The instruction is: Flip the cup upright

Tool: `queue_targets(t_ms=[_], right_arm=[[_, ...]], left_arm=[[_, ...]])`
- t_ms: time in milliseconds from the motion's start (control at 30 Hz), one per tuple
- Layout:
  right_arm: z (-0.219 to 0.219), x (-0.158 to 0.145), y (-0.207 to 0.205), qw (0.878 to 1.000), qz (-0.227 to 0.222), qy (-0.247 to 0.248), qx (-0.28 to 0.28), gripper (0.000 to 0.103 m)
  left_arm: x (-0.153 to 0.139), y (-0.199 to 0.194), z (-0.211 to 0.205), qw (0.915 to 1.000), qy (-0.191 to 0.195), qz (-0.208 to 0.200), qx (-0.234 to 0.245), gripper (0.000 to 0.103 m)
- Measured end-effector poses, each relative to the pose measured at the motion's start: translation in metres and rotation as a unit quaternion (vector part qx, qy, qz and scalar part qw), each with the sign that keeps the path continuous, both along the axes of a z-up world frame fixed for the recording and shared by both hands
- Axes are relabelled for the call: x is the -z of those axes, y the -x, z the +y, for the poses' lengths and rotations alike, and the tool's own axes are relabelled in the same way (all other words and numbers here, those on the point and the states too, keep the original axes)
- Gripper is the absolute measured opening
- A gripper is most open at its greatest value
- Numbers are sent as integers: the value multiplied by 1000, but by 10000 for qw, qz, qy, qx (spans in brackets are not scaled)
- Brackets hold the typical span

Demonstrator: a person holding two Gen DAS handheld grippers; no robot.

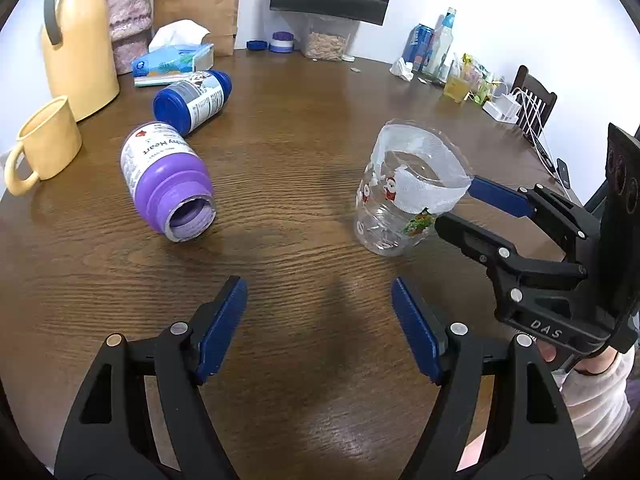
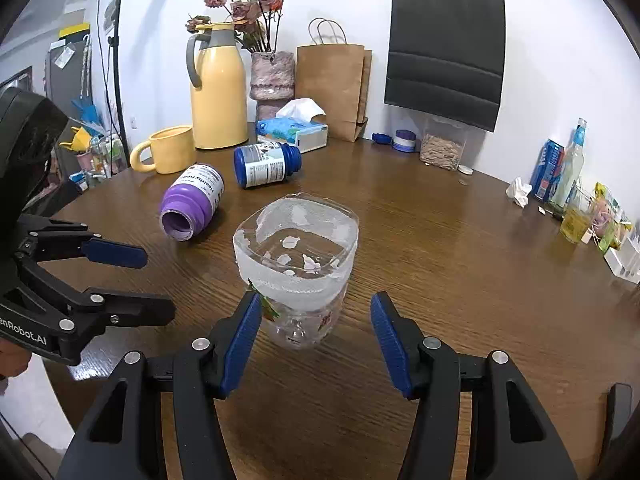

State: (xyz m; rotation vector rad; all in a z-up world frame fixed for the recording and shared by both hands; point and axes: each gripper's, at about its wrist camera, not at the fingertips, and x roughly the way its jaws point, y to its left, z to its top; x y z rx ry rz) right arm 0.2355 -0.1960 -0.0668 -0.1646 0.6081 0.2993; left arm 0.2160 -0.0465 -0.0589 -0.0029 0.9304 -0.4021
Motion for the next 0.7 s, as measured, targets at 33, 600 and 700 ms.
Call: queue_targets(t_ms=[33, 600, 700], right_arm=[[0, -1, 1, 10000, 6, -3, 6, 62], [-5, -44, 125, 9981, -12, -598, 166, 79], [-1, -41, 164, 9968, -6, -723, 349, 79]], left_arm=[[-1, 2, 1, 10000, 5, -9, -27, 72], [-62, 129, 41, 9818, -483, -1392, -1199, 92], [-62, 165, 42, 9753, -589, -1736, -1234, 99]])
